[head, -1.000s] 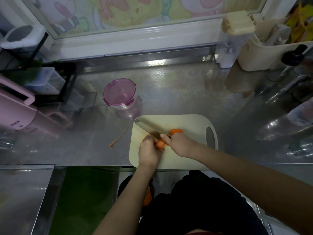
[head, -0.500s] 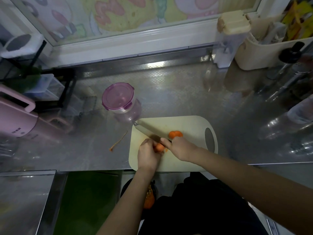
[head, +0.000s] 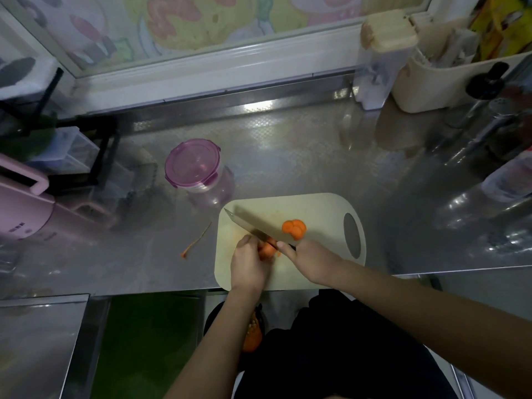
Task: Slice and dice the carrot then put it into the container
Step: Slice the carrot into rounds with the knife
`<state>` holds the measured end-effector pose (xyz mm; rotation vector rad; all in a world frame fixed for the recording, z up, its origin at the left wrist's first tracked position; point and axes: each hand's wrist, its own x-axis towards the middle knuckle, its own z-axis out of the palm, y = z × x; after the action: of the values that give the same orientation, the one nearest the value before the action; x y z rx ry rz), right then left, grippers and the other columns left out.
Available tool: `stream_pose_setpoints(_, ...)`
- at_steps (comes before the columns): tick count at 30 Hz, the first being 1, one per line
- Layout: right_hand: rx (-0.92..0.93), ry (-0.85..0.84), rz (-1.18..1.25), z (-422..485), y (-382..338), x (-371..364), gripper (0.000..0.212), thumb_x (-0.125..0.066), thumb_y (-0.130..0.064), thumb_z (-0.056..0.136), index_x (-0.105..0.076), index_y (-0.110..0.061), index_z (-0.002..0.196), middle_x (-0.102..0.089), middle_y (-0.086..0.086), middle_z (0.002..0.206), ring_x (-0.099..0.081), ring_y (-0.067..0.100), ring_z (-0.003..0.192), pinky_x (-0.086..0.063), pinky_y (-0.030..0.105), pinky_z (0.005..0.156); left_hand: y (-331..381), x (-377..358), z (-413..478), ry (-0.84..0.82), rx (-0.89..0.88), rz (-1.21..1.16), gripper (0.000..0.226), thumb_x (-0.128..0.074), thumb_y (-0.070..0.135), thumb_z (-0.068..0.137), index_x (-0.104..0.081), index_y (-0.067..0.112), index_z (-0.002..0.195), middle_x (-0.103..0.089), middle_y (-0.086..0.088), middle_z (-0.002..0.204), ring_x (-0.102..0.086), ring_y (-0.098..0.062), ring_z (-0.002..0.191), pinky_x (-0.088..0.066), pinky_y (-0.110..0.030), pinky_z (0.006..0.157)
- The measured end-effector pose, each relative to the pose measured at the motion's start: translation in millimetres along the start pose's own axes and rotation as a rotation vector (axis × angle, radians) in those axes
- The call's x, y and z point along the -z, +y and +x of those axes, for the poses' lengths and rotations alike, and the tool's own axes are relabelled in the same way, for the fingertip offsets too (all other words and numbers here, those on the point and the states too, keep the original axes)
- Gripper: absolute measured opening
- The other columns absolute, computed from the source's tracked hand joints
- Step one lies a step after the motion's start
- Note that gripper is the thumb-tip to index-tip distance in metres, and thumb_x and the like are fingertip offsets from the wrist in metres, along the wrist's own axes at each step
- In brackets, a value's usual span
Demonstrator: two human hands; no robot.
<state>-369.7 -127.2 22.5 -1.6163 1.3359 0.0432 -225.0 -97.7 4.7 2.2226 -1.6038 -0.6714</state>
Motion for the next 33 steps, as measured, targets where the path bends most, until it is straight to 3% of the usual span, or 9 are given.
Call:
stream_pose_setpoints(2, 0.009, 0.006, -0.011, 6.8, -3.0, -2.6, 0.048, -0.028, -0.049, 0.1, -0.053, -0.01, 0.092, -0.058, 0.013, 0.09, -0.057, 0.029, 0.088, -0.047, 0.039, 0.085, -0.1, 0.3, -0.5, 0.009, -0.006, 0.01, 0.012, -0.068, 0.01, 0.076, -0.061, 0.006, 0.084, -0.057, -0.007, 0.096, -0.055, -0.025, 0.086, -0.036, -0.02, 0.067)
stream_pose_setpoints(10, -0.002, 0.034, 0.042, 27.2, -6.2, -14.6, 0.049, -0.031, -0.042, 0.101, -0.06, -0.003, 0.103, -0.063, 0.02, 0.101, -0.06, 0.035, 0.095, -0.047, 0.04, 0.082, -0.5, 0.3, -0.3, 0.022, -0.04, 0.03, 0.008, -0.064, 0.006, 0.077, -0.061, 0.006, 0.085, -0.058, -0.009, 0.092, -0.053, -0.023, 0.081, -0.029, -0.017, 0.061)
stream_pose_setpoints(15, 0.045, 0.092, 0.097, 27.0, -7.4, -6.3, 0.054, -0.033, -0.05, 0.097, -0.058, -0.002, 0.106, -0.061, 0.021, 0.102, -0.059, 0.035, 0.095, -0.048, 0.042, 0.087, -1.5, 2.6, -0.5, 0.015, -0.036, 0.023, 0.012, -0.068, 0.007, 0.074, -0.062, 0.008, 0.085, -0.058, -0.006, 0.094, -0.047, -0.014, 0.077, -0.029, -0.014, 0.065)
stream_pose_setpoints(20, 0.037, 0.135, 0.098, 25.8, 2.1, 6.4, 0.063, -0.029, -0.051, 0.099, -0.062, 0.001, 0.088, -0.064, 0.02, 0.084, -0.061, 0.032, 0.083, -0.048, 0.037, 0.082, -1.6, 5.1, 1.8, -0.024, -0.017, 0.036, 0.022, -0.073, 0.014, 0.072, -0.061, 0.008, 0.089, -0.056, -0.005, 0.098, -0.055, -0.024, 0.088, -0.037, -0.02, 0.072)
stream_pose_setpoints(23, 0.001, 0.166, 0.086, 19.6, 8.2, 18.0, 0.065, -0.029, -0.049, 0.099, -0.063, 0.001, 0.076, -0.054, 0.011, 0.06, -0.056, 0.026, 0.065, -0.038, 0.029, 0.066, -3.0, 4.5, 1.5, -0.04, -0.015, 0.056, 0.027, -0.074, 0.018, 0.072, -0.059, 0.008, 0.092, -0.055, -0.004, 0.101, -0.054, -0.024, 0.091, -0.038, -0.024, 0.075)
stream_pose_setpoints(27, 0.012, 0.219, 0.071, 8.7, 9.0, 25.0, 0.065, -0.031, -0.049, 0.099, -0.041, -0.009, 0.049, -0.042, 0.005, 0.048, -0.045, 0.018, 0.048, -0.033, 0.032, 0.055, -2.3, 3.0, 1.6, -0.03, -0.011, 0.025, 0.029, -0.072, 0.021, 0.077, -0.058, 0.009, 0.099, -0.053, -0.003, 0.106, -0.053, -0.023, 0.095, -0.04, -0.027, 0.081)
stream_pose_setpoints(33, 0.088, 0.171, 0.006, -9.3, 8.9, 18.2, 0.052, -0.036, -0.047, 0.099, -0.039, -0.018, 0.055, -0.041, -0.001, 0.05, -0.044, 0.012, 0.049, -0.026, 0.024, 0.049, -1.1, -0.4, -0.3, 0.014, -0.052, 0.025, 0.03, -0.069, 0.028, 0.081, -0.059, 0.013, 0.104, -0.054, -0.003, 0.109, -0.051, -0.023, 0.101, -0.043, -0.036, 0.089)
